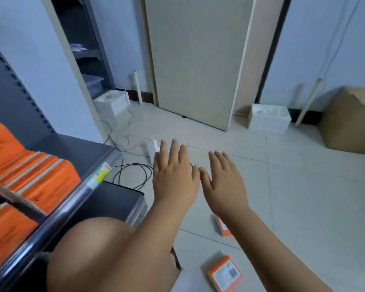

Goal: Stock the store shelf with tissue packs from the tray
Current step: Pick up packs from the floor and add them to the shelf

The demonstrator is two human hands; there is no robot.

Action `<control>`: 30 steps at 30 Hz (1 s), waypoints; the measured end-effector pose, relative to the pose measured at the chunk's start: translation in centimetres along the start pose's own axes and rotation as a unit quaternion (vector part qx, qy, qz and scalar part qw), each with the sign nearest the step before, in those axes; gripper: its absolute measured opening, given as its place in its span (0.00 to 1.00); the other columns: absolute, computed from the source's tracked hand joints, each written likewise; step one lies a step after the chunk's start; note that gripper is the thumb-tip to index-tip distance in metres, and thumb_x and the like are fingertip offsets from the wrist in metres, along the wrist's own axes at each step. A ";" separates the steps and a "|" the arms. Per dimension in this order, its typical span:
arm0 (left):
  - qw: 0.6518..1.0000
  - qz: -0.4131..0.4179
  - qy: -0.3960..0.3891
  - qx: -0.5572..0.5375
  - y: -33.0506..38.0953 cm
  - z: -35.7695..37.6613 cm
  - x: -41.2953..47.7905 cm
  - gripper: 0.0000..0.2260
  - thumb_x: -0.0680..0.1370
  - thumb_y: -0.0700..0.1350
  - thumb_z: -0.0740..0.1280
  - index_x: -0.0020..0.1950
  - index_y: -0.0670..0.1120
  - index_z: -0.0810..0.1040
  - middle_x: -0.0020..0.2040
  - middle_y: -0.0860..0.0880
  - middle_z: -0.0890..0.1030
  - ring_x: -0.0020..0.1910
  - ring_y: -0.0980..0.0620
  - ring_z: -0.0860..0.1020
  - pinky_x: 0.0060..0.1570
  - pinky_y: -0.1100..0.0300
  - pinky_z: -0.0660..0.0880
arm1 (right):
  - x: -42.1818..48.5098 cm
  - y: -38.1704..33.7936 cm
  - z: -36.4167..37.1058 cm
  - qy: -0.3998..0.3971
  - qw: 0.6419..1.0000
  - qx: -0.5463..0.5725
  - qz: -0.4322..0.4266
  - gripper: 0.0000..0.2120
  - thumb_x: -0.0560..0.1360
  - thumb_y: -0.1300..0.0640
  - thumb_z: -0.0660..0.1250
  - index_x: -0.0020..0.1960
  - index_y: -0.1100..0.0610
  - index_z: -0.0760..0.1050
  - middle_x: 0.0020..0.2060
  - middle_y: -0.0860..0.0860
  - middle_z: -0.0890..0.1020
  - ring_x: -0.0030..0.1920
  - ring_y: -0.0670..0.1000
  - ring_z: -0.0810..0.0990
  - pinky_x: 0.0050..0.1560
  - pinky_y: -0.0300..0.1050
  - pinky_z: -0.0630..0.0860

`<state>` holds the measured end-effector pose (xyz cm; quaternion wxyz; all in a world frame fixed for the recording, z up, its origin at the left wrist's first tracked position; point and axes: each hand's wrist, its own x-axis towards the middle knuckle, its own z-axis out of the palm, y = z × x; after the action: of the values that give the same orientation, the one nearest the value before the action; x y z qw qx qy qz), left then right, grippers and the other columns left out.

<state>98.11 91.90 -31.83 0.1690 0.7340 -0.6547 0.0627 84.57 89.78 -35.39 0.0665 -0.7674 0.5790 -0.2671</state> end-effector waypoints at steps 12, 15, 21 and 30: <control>0.965 0.062 -0.253 0.014 4.7 17.4 -4.0 0.28 0.85 0.58 0.54 0.82 0.47 0.57 0.84 0.47 0.56 0.84 0.43 0.45 0.81 0.45 0.46 | -9.1 15.0 9.1 -0.169 0.964 -0.059 0.194 0.38 0.81 0.37 0.40 0.81 0.59 0.60 0.80 0.56 0.65 0.82 0.59 0.57 0.81 0.53 0.55; 0.944 0.069 -0.323 0.027 3.7 21.5 -5.4 0.27 0.85 0.57 0.55 0.82 0.47 0.59 0.83 0.48 0.58 0.83 0.42 0.47 0.81 0.45 0.47 | -11.3 17.0 12.2 -0.228 0.946 -0.064 0.222 0.31 0.86 0.41 0.50 0.82 0.59 0.59 0.81 0.55 0.63 0.83 0.57 0.55 0.81 0.51 0.54; 0.901 0.129 -0.412 0.049 2.5 29.8 -7.3 0.27 0.85 0.56 0.55 0.82 0.47 0.58 0.83 0.46 0.59 0.83 0.41 0.50 0.80 0.45 0.53 | -14.9 19.2 17.7 -0.360 0.897 -0.056 0.249 0.36 0.84 0.39 0.58 0.84 0.56 0.52 0.83 0.53 0.57 0.84 0.55 0.50 0.81 0.50 0.50; 0.848 0.281 -0.447 -0.039 4.3 41.4 -2.5 0.38 0.81 0.50 0.64 0.84 0.59 0.44 0.85 0.50 0.42 0.83 0.40 0.41 0.78 0.46 0.56 | -18.5 22.2 24.0 -0.423 0.837 -0.049 0.343 0.56 0.69 0.33 0.74 0.84 0.54 0.48 0.83 0.51 0.49 0.82 0.57 0.49 0.82 0.54 0.52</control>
<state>88.23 80.16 -70.66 -0.1379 0.4600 -0.8400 -0.2527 73.85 94.74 -71.06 0.3544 -0.5605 0.7328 0.1523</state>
